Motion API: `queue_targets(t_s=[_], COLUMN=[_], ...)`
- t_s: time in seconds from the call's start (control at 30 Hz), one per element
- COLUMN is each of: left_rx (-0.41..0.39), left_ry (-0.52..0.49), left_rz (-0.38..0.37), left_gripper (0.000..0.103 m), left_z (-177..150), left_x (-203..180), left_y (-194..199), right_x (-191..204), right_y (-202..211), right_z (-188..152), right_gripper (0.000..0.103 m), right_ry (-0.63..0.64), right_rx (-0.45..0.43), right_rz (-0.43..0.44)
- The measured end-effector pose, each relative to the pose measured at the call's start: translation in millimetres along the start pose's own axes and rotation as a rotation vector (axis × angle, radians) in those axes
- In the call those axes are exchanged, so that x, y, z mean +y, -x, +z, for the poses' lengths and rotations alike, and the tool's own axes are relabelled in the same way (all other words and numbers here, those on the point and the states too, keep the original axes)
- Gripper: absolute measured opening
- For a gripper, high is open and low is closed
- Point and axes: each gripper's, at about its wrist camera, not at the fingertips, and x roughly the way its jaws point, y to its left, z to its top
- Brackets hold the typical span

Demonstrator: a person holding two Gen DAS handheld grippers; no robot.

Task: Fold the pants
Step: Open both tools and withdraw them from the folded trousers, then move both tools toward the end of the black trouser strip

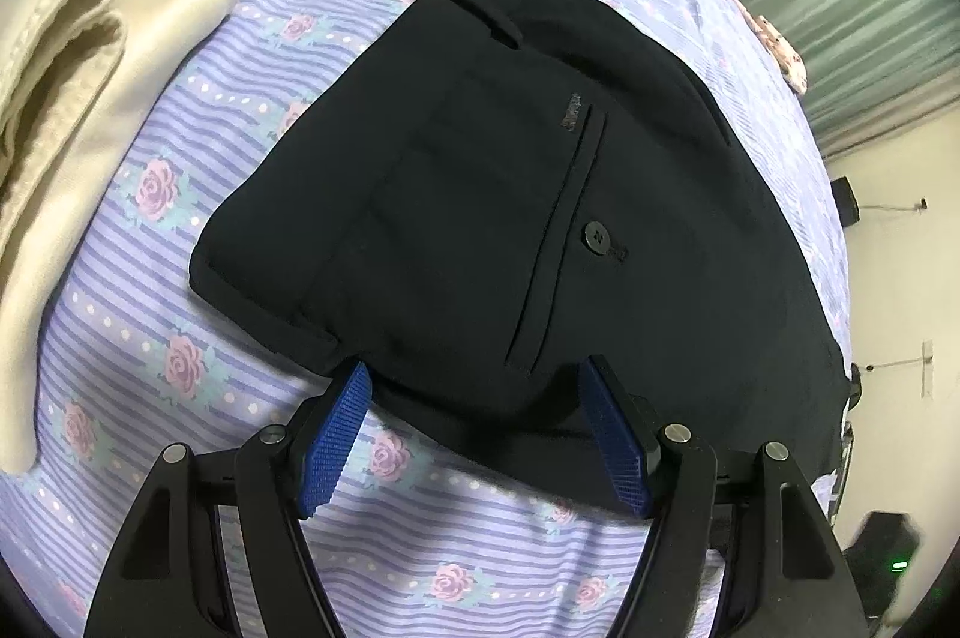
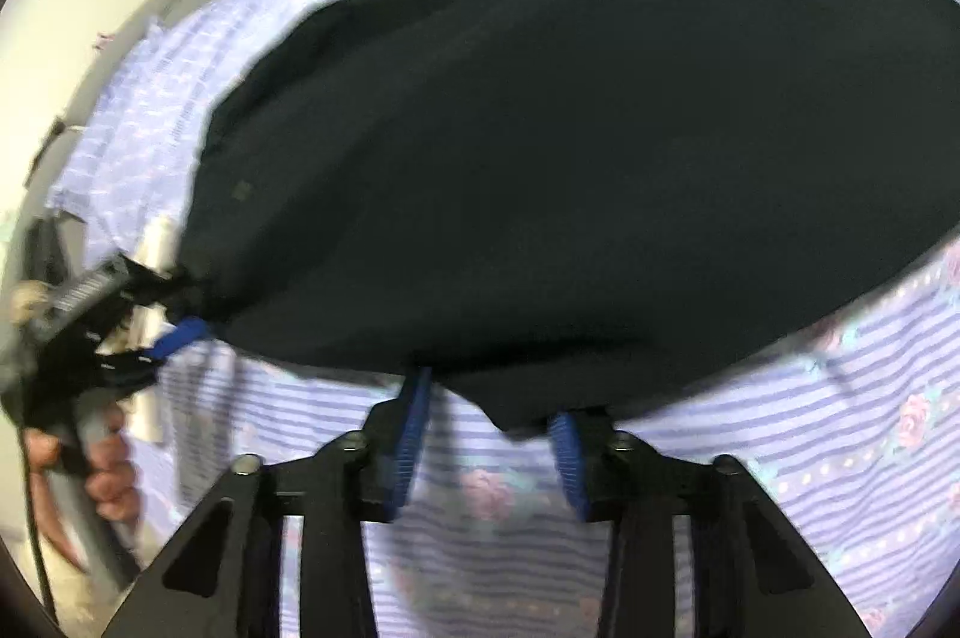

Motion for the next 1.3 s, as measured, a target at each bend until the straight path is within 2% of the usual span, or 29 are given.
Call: queue_targets(t_s=[0.07, 0.13, 0.37, 0.5, 0.63, 0.7, 0.73, 0.77, 0.97, 1.13, 1.23, 1.3], left_rx=[-0.003, -0.005, 0.000, 0.002, -0.049, -0.056, -0.058, -0.062, -0.140, -0.209, -0.244, -0.261], left_ry=[-0.009, -0.011, -0.019, -0.046, -0.176, -0.244, -0.277, -0.308, -0.428, -0.577, -0.694, -0.734], left_rz=[0.007, 0.016, 0.058, 0.088, 0.222, 0.226, 0.217, 0.201, 0.099, -0.002, -0.029, -0.057], left_gripper=[0.070, 0.070, 0.066, 0.065, 0.065, 0.065, 0.065, 0.065, 0.067, 0.076, 0.077, 0.077], left_z=[-1, -3, -8, -10, -23, -33, -39, -46, -80, -105, -121, -129], left_x=[-1, -3, -3, -5, -19, -30, -36, -44, -102, -166, -206, -227], left_y=[-1, -1, 1, 9, 32, 46, 55, 67, 140, 191, 208, 214], right_x=[9, 13, 1, 6, 2, 3, 4, 4, -6, -17, -27, -39], right_y=[12, 15, 8, 11, 25, 42, 54, 69, 167, 249, 286, 308], right_z=[2, 0, -9, -15, -25, -34, -37, -41, -42, -45, -48, -51], right_gripper=[0.017, 0.014, 0.012, 0.012, 0.012, 0.014, 0.021, 0.034, 0.052, 0.060, 0.067, 0.067], right_ry=[0.054, 0.082, 0.027, 0.040, 0.017, 0.019, 0.025, 0.030, 0.005, -0.026, -0.054, -0.078], right_rx=[-0.037, -0.026, 0.010, 0.021, 0.101, 0.105, 0.097, 0.083, -0.068, -0.213, -0.282, -0.325], right_rz=[-0.030, -0.046, -0.058, -0.096, -0.102, -0.147, -0.159, -0.169, -0.193, -0.210, -0.233, -0.247])
